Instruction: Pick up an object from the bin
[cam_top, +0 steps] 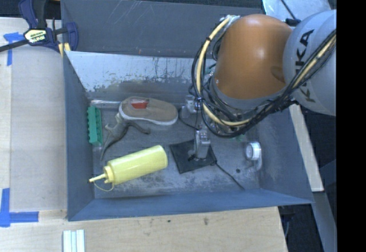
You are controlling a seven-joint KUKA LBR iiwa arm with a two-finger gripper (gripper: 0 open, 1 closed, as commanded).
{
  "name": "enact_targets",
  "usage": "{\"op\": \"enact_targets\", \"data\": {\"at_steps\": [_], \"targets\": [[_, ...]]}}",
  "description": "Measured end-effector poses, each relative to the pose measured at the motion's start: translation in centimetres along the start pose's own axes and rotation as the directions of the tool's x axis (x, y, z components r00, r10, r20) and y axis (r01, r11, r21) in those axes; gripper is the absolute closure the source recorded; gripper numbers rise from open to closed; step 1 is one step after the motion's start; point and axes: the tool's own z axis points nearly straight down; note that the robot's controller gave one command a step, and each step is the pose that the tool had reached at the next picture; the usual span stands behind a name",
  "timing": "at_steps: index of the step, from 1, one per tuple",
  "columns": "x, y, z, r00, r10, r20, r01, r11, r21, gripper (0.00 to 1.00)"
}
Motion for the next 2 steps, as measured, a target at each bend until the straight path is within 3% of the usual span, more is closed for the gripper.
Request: {"op": "enact_targets", "data": {"at_steps": [1,2], "targets": [[-0.2,0.0,-0.4,1.000,0.003,0.009,-0.003,1.000,-0.001,0.00],[-2.4,-3.4,7.3,0.998,0.065,0.013,-0.065,0.998,-0.002,0.00]]}}
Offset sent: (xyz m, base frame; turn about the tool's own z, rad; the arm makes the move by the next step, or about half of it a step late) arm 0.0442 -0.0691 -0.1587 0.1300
